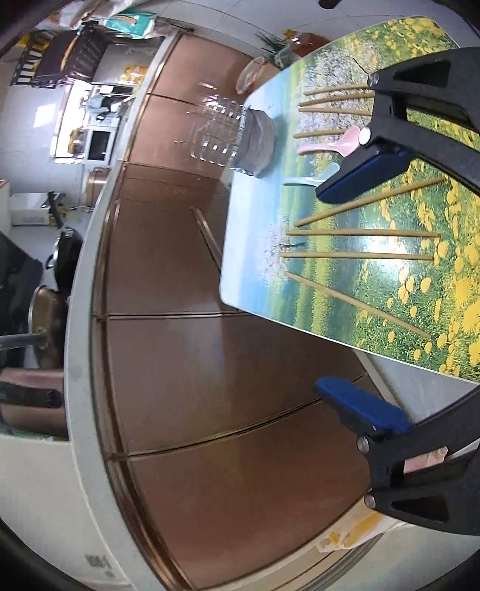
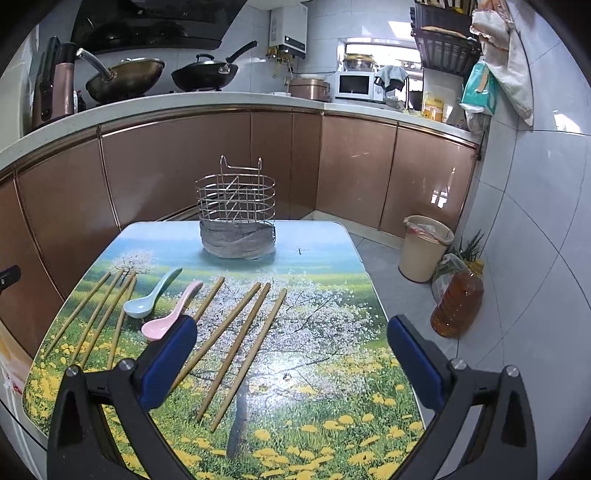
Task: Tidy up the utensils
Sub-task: 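Lower the left tool over one chopstick while the right tool lowers over another, then close the left tool on a chopstick while the right tool closes on another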
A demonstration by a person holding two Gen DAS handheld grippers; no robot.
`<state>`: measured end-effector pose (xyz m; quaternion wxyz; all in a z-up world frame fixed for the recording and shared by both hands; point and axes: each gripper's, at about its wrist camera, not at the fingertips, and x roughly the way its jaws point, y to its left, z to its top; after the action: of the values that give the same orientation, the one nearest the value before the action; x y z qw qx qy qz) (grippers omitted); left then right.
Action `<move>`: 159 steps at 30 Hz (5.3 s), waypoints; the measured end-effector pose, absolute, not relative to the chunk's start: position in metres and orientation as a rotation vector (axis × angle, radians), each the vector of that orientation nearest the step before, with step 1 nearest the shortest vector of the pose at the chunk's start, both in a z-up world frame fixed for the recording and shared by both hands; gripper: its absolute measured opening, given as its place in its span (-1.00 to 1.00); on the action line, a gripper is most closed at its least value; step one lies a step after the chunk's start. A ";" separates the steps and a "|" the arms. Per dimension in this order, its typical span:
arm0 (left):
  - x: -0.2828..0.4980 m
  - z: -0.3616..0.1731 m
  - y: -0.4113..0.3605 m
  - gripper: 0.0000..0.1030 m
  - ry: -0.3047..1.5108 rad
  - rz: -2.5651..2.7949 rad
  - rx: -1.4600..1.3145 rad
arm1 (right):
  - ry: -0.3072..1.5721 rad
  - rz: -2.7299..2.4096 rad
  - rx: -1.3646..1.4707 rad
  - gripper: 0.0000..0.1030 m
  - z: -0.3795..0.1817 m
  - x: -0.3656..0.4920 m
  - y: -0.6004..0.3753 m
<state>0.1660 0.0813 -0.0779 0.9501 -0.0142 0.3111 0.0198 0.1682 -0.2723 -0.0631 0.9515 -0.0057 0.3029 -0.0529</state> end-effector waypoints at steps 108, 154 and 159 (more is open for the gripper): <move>0.405 -0.204 0.000 -0.63 1.353 -0.241 0.046 | 1.301 0.088 0.045 -0.64 -0.186 0.406 -0.292; 0.427 -0.204 -0.013 -0.88 1.387 -0.229 0.018 | 1.314 0.119 -0.019 -0.76 -0.186 0.400 -0.277; 0.427 -0.203 -0.009 -0.88 1.395 -0.227 -0.007 | 1.315 0.127 -0.012 -0.84 -0.186 0.397 -0.277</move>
<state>0.4270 -0.0091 -0.2031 0.7605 -0.0032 0.6409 -0.1042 0.3974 -0.2772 -0.1859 0.7896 -0.0056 0.6107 0.0592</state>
